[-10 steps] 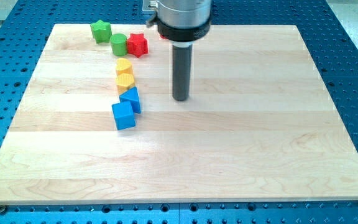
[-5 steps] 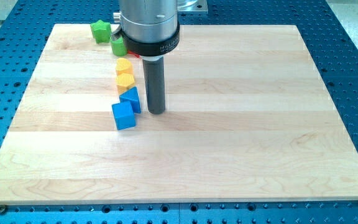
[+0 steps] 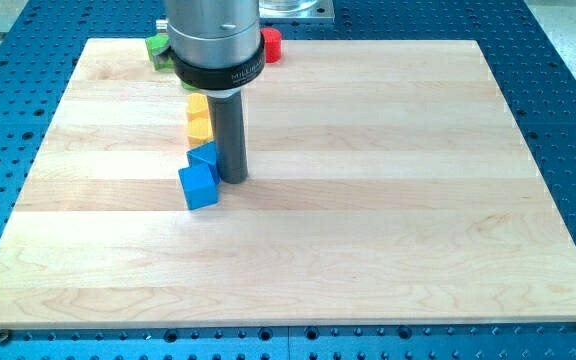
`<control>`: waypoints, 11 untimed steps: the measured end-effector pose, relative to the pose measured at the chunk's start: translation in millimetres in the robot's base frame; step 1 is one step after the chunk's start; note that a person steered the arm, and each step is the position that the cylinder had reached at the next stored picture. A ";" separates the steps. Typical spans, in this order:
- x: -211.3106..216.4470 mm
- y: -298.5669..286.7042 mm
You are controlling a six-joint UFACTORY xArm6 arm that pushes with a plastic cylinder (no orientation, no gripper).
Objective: Make a vertical line out of yellow blocks and blue blocks
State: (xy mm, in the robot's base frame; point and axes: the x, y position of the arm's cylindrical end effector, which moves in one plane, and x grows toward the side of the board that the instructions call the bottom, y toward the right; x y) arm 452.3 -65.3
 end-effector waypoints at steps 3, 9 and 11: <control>14.6 -6.6; 165.6 173.9; 165.5 250.2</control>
